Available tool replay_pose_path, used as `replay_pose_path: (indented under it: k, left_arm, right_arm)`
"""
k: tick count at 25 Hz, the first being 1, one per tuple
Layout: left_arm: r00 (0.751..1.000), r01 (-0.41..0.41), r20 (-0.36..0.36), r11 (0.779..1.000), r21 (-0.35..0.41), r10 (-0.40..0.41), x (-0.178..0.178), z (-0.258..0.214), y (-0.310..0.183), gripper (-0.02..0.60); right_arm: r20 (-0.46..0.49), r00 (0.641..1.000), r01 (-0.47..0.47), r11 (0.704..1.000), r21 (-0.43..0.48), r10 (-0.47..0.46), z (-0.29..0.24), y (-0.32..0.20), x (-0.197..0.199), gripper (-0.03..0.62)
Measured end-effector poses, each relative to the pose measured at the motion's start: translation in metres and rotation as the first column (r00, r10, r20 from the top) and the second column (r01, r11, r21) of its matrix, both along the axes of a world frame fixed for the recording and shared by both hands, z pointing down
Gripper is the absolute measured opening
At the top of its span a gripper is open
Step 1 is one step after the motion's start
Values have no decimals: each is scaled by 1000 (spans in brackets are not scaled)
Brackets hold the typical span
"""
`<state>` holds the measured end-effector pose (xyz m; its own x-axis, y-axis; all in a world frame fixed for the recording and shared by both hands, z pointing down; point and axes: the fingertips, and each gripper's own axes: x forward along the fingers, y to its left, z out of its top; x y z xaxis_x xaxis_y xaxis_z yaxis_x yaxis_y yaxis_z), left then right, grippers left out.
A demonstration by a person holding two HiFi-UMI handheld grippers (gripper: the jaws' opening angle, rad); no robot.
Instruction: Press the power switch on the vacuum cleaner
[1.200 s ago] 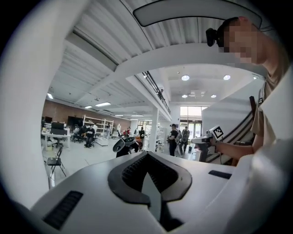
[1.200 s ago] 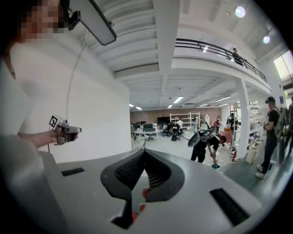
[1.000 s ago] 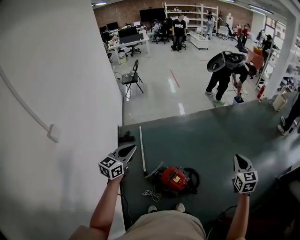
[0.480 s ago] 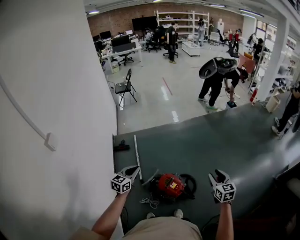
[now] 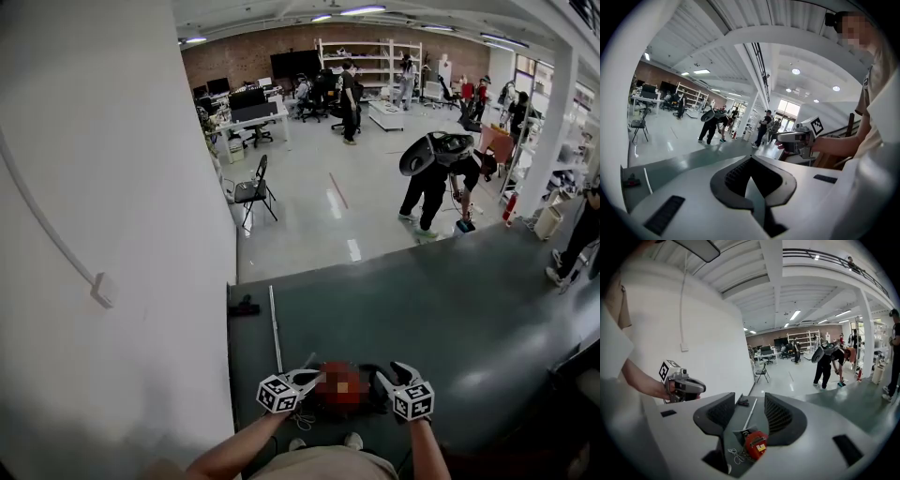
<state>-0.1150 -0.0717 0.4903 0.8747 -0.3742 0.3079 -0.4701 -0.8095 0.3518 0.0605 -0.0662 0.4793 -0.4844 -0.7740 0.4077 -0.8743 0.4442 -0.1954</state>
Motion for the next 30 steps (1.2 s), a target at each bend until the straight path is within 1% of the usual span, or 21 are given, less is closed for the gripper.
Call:
replay_pose_path:
  k: [1,3,5,6,11,14,18,23,27,30]
  left_arm:
    - [1000,8,8,1000,-17,-7,8,4,2,5]
    - [998,55,29,997,-51,-54,20,13,5,5]
    - [995,100,29,992,-75,-98,31,15,5,5]
    - [994,110,23,991,-80,-109,37,14,5,5]
    - [996,87,-1,994,-70,-87,73,10,12,5]
    - [997,79,3,994,-69,-79,86,25,13,5]
    - [993,116,-2,987,-112,-117,93,36,11,5]
    - [988,153,5,977,-150,-154,92,50,19,5]
    - [993,108,-20,972,-210,-115,99,46,32,5]
    - [997,78,-11,975,-210,-83,103,41,36,5]
  right_arm:
    - [27,1000,7,1000,-5,-7,2,0,-5,187]
    - [61,998,21,1000,-8,-20,7,1,-14,187]
    - [67,997,40,999,-8,-40,12,1,-21,187]
    - [69,996,53,999,-8,-53,14,1,-25,187]
    - [45,991,129,992,2,-129,22,3,-35,187]
    - [35,990,139,990,-9,-139,41,-1,-25,187]
    - [16,990,141,990,-28,-141,56,-6,-13,186]
    - [36,987,159,986,-54,-157,70,2,-16,143]
    - [53,984,172,984,-45,-170,61,7,-22,133]
    - [65,983,177,983,-40,-174,58,8,-27,126]
